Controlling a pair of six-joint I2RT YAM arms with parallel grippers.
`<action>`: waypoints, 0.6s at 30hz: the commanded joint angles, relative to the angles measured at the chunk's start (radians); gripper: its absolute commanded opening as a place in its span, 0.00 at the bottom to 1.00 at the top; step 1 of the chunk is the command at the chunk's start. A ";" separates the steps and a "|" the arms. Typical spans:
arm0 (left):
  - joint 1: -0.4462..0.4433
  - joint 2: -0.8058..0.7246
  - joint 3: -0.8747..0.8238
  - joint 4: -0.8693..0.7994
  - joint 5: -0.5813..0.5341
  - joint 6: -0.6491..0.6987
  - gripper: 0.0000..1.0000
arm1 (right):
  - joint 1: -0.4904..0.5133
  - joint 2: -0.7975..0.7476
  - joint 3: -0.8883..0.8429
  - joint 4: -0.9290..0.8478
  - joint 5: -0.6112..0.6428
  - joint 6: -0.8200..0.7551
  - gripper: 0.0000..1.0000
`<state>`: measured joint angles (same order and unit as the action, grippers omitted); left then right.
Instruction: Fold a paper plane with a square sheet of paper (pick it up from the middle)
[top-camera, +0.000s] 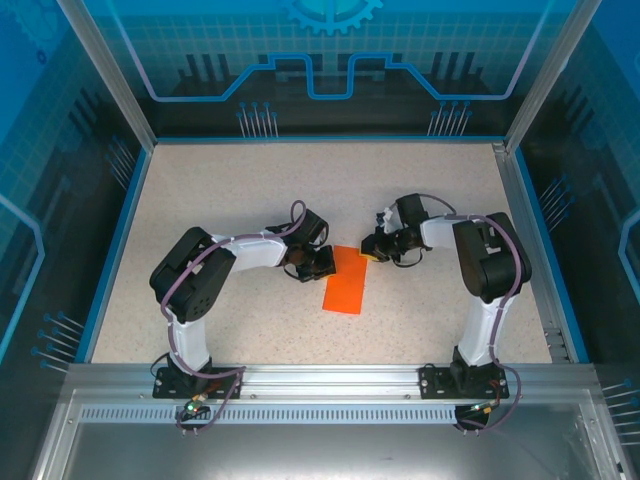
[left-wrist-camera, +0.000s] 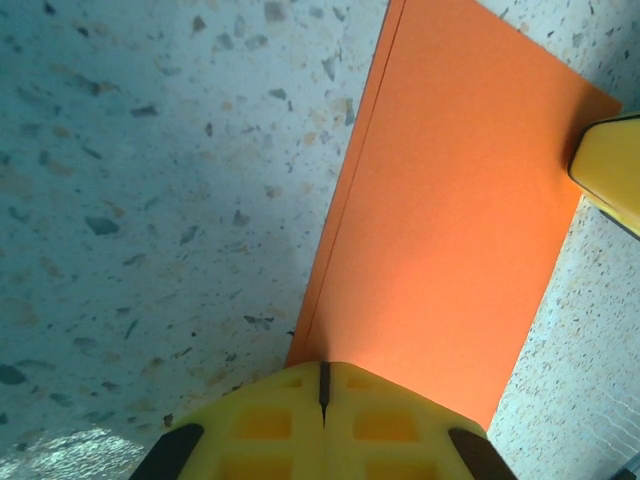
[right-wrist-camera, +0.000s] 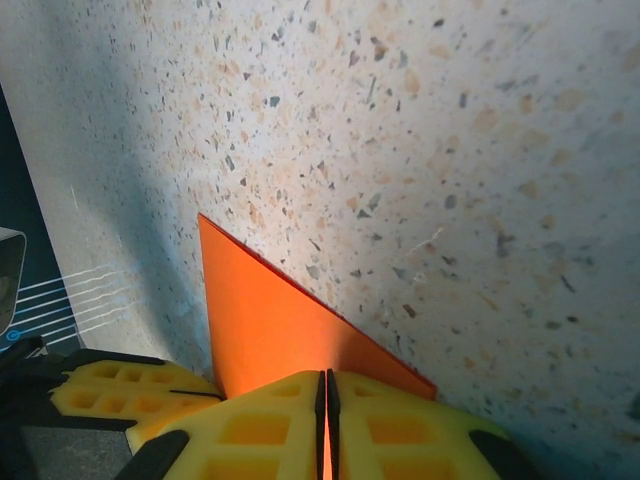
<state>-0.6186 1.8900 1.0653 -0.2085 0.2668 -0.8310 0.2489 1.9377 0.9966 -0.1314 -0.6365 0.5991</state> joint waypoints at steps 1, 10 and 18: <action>-0.013 0.034 -0.014 -0.111 -0.038 0.022 0.00 | 0.012 -0.001 0.010 -0.067 0.028 -0.028 0.12; -0.013 0.029 -0.004 -0.113 -0.038 0.024 0.00 | 0.059 -0.182 -0.056 -0.070 -0.036 -0.009 0.15; -0.013 0.025 -0.008 -0.110 -0.038 0.026 0.00 | 0.082 -0.118 -0.209 0.067 0.029 0.063 0.14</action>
<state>-0.6193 1.8900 1.0698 -0.2157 0.2661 -0.8284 0.3256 1.7828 0.8246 -0.1013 -0.6308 0.6315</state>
